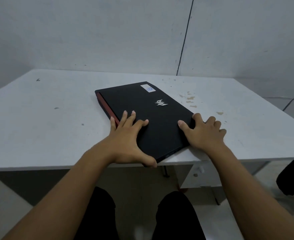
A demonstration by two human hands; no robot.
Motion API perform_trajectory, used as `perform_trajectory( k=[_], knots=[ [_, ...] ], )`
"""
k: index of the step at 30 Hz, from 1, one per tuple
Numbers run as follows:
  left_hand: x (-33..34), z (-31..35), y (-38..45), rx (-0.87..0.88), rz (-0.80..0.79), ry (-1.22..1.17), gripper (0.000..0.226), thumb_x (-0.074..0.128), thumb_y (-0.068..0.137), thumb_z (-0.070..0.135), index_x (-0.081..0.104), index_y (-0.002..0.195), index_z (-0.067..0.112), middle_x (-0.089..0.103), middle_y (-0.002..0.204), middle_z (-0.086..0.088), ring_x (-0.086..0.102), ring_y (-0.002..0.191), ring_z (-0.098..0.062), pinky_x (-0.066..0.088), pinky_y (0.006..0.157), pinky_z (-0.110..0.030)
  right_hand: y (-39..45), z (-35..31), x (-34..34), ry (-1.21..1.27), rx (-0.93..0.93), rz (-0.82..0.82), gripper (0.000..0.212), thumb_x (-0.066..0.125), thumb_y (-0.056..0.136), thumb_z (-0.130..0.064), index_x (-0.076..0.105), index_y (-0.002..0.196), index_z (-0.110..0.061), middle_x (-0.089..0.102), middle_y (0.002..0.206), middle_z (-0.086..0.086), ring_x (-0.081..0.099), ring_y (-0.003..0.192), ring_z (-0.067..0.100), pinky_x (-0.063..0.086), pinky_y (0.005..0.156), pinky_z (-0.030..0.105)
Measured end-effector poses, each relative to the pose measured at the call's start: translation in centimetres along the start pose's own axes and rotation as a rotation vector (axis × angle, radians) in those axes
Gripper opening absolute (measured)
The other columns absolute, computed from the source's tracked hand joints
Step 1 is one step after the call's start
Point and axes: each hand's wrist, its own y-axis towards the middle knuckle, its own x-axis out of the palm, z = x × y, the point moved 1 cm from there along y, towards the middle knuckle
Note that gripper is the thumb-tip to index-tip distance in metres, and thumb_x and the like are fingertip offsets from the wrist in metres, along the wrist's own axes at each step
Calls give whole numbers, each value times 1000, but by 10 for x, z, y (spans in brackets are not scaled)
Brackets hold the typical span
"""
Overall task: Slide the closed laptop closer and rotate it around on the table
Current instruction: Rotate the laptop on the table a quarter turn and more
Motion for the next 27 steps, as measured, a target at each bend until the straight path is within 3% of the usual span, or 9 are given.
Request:
perform_trajectory(
  k=[4,8,11,18,22,27],
  knots=[
    [38,46,-18,-170,210,-36,109,43,68,92,16,160,40,-13,172,-7,-30,152,-26,-8,121,-61,22,-3,-6,-18,-84,-57,75,31,88,-80,37,138,-25,40,139,14,36,130,39,28,102,53],
    [58,68,-19,-259,392,33,100,21,78,93,24,160,34,0,172,-15,-17,156,-34,1,122,-62,32,-5,-5,71,-151,-132,70,30,91,-75,30,151,-38,36,143,13,38,133,37,34,104,51],
    [57,59,-15,-213,449,52,103,23,77,96,38,156,31,17,169,-17,-3,157,-35,10,122,-60,31,-4,-5,47,-138,-160,72,24,93,-75,21,157,-42,31,147,15,34,137,37,32,108,50],
    [51,38,-14,-132,457,55,107,34,67,101,47,150,34,27,166,-13,7,157,-31,18,122,-58,17,-9,-3,21,-91,-142,75,19,93,-75,15,160,-39,25,153,17,27,141,37,28,109,51],
    [34,2,-17,-34,446,-22,103,50,60,98,52,146,41,31,166,1,11,157,-17,25,123,-46,-6,-20,2,25,-63,-103,78,19,94,-73,15,160,-31,29,149,18,32,137,38,33,105,49],
    [-3,-50,-17,119,263,-126,93,68,59,90,53,141,51,28,165,19,9,153,5,25,123,-40,-41,-40,8,-8,-37,-53,81,18,97,-70,12,161,-21,35,146,21,43,129,38,41,97,46]
  ],
)
